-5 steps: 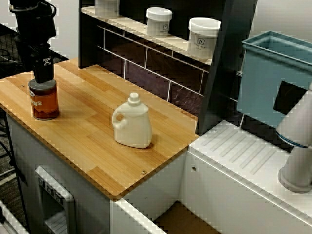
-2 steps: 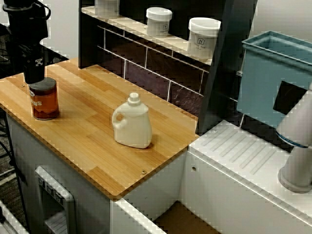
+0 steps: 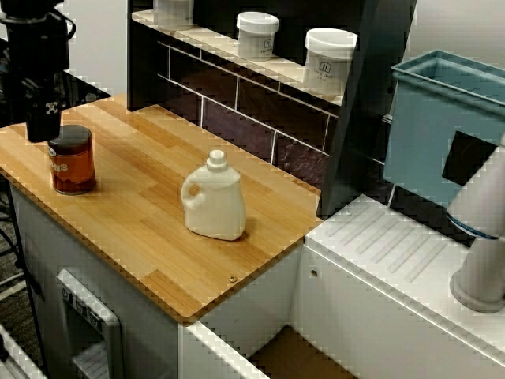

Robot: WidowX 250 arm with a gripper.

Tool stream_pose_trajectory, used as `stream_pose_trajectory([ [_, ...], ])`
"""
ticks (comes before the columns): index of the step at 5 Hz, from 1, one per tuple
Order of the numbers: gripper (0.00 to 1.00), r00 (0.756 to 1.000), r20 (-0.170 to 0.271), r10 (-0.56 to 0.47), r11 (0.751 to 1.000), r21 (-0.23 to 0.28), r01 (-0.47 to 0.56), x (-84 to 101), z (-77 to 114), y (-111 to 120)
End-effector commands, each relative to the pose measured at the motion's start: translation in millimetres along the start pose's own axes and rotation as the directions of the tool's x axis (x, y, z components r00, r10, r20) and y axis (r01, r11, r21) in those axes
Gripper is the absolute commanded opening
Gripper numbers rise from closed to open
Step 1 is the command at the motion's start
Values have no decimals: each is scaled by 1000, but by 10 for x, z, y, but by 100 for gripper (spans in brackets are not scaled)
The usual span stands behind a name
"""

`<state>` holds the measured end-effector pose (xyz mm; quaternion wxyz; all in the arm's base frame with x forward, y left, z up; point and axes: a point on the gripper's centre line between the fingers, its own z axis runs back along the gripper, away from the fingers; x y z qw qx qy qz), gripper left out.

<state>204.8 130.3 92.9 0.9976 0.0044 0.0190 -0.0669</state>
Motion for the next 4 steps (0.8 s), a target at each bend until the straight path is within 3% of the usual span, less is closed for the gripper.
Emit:
stream_pose_trajectory([
  [1, 100, 1000, -10, -12, 1000, 11, 12, -1, 25, 24],
  [4, 100, 1000, 10, 23, 999, -27, -23, 207, -137, 5],
])
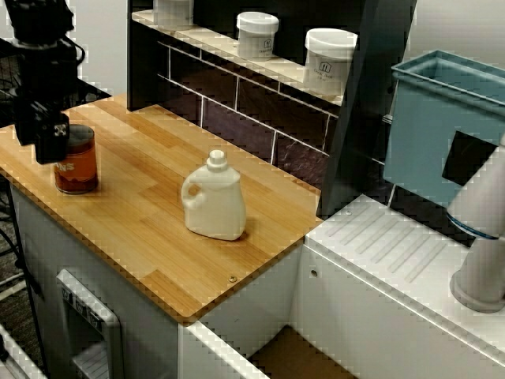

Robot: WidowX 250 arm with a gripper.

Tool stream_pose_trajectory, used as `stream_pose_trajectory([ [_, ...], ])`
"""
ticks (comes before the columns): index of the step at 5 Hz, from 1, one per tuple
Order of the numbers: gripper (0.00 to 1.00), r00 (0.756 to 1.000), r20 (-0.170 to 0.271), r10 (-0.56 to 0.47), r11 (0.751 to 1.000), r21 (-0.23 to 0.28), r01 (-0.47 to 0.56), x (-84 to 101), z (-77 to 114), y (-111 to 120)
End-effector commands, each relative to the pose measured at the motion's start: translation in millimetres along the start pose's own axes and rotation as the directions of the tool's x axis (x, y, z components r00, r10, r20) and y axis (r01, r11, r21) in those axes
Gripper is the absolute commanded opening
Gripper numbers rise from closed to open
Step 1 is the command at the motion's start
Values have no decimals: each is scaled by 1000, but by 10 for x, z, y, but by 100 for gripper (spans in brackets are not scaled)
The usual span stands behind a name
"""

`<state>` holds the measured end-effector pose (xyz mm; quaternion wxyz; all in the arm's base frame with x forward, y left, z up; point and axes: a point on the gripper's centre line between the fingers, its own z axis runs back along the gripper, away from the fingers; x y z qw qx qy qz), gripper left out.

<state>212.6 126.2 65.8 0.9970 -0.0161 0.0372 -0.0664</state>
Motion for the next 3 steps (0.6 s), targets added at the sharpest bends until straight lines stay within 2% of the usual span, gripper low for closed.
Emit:
stream_pose_trajectory([
  [1, 100, 997, 64, 38, 999, -2, -38, 196, 137, 31],
  [2, 100, 994, 94, 51, 999, -16, -50, 302, 163, 15],
  [3, 100, 989, 136, 62, 998, -5, -62, 411, 168, -30],
])
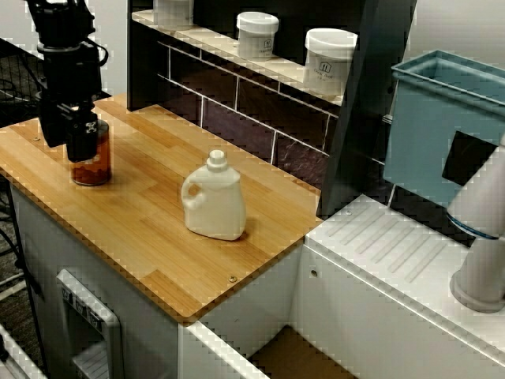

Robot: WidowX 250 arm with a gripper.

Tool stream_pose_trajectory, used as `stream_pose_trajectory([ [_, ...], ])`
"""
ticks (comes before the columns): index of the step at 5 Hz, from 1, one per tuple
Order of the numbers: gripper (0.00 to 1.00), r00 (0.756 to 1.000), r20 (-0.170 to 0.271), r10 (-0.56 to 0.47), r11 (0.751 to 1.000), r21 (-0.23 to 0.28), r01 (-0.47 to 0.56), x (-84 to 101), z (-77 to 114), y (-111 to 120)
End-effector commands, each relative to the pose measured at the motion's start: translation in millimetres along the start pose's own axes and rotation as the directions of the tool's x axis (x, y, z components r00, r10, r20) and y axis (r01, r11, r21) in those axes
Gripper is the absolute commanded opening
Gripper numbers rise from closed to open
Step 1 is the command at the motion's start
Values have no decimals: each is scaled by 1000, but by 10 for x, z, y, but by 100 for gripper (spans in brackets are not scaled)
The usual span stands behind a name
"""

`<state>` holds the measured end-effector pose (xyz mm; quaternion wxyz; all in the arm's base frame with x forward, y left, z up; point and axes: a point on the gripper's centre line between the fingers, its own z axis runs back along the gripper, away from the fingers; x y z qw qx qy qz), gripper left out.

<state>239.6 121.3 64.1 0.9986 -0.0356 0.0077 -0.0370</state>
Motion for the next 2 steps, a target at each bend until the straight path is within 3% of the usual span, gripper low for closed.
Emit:
stream_pose_trajectory([
  [1, 100, 994, 109, 10, 999, 33, -14, 279, 163, -89],
  [2, 100, 991, 130, 20, 999, 24, -23, 332, 187, -161],
])
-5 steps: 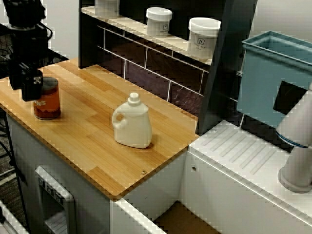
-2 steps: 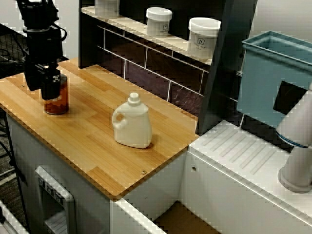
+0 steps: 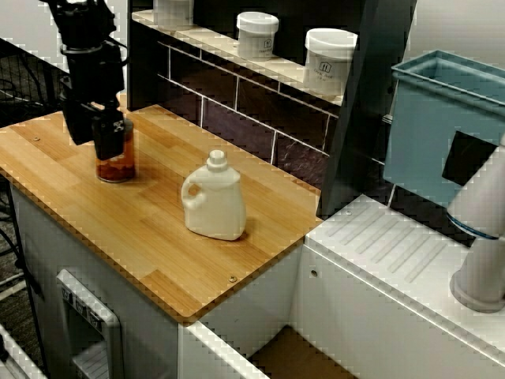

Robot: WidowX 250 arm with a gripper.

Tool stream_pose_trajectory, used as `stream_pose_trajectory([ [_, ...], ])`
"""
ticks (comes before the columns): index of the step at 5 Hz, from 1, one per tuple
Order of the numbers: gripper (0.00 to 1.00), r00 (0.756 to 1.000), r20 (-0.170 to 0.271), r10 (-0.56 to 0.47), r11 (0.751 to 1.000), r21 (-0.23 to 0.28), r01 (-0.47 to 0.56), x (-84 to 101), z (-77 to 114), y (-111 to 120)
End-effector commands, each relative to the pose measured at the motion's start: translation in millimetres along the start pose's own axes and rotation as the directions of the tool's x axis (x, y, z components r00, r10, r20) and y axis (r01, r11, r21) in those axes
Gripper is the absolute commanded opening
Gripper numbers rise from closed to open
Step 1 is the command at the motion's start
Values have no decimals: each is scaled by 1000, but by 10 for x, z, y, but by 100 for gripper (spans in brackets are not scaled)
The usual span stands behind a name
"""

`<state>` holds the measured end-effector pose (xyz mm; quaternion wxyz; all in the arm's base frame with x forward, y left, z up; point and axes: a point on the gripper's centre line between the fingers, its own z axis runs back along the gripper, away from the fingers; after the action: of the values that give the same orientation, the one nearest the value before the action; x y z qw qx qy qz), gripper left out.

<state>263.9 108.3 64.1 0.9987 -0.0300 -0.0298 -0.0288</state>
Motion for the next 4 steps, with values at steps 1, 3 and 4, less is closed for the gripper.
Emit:
stream_pose_trajectory([
  [1, 100, 999, 53, 10, 1000, -2, -10, 174, 187, -100],
  [3, 100, 998, 49, 30, 1000, -4, -29, 423, 187, -184],
  [4, 100, 998, 52, 47, 999, -21, -46, 501, 201, -184],
])
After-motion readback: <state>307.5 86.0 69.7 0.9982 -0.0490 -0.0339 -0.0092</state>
